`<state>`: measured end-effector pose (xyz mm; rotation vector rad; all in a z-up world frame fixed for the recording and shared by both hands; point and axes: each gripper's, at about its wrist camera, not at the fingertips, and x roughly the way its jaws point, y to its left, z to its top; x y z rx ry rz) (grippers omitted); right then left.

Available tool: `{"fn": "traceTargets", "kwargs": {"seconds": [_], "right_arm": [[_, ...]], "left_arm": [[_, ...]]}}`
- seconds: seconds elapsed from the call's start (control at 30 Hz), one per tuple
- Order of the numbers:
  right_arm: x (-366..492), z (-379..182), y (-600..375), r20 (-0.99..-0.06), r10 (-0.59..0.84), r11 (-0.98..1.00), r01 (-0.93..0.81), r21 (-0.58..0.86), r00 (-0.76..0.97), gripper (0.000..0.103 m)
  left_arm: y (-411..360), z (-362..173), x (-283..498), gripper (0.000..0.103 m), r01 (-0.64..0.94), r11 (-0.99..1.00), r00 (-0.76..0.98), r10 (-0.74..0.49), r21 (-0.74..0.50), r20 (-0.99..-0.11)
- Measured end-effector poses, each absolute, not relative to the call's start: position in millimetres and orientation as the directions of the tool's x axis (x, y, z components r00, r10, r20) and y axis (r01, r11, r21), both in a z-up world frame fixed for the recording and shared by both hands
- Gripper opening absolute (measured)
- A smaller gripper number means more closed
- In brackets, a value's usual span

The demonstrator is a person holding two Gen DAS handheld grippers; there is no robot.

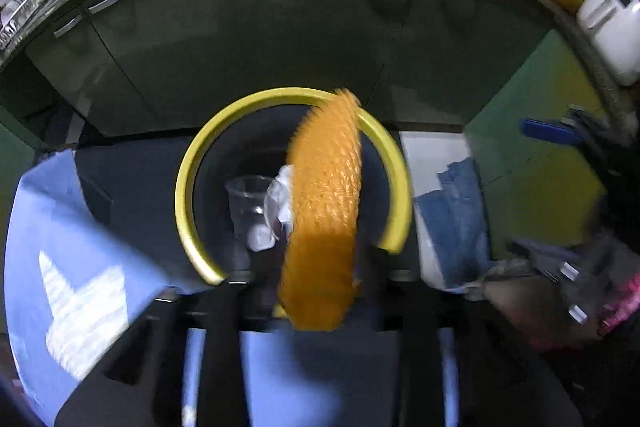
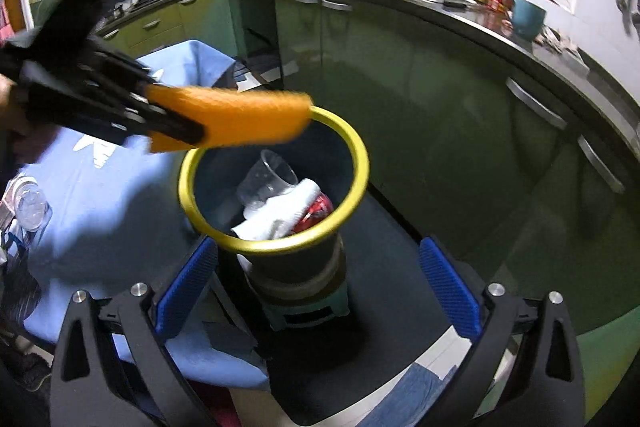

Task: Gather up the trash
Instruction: 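Carry the orange sleeve over the bin and open the left gripper, then grasp the clear water bottle with the right gripper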

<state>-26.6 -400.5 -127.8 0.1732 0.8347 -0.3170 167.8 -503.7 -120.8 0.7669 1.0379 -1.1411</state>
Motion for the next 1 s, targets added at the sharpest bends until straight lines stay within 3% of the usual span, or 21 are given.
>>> {"fn": "traceTargets", "kwargs": {"seconds": [0.03, 0.17, 0.3, 0.5, 0.57, 0.73, 1.0], "right_arm": [[-28, -129, -403, -0.750, -0.208, 0.938, 0.346, 0.030, 0.628, 0.096], [-34, -129, -407, -0.749, -0.205, 0.936, 0.349, 0.037, 0.631, 0.096], [-31, -130, -407, -0.750, -0.199, 0.939, 0.342, 0.039, 0.631, 0.096], [-9, -124, -381, -0.746, -0.145, 0.962, 0.267, 0.046, 0.650, 0.096], [0, -120, -366, -0.736, -0.113, 0.974, 0.222, 0.052, 0.668, 0.096], [41, -108, -298, -0.723, 0.057, 0.998, -0.016, 0.063, 0.689, 0.096], [99, -97, -158, -0.757, 0.325, 0.880, -0.474, 0.023, 0.567, 0.096]], "left_arm": [[-511, -127, 169, 0.068, 0.963, 0.269, 0.096, -0.337, 0.002, -0.937], [-503, -130, 173, 0.067, 0.952, 0.305, 0.101, -0.340, -0.009, -0.935], [-466, -92, 173, 0.067, 0.936, 0.351, 0.119, -0.419, -0.039, -0.900], [-350, -12, 176, 0.075, 0.873, 0.486, 0.285, -0.577, -0.041, -0.765], [-295, 10, 175, 0.083, 0.819, 0.574, 0.414, -0.591, 0.000, -0.692], [-167, 24, 175, 0.091, 0.652, 0.758, 0.596, -0.535, -0.028, -0.599], [-21, -18, 204, 0.092, 0.359, 0.931, 0.766, -0.338, -0.071, -0.546]]}}
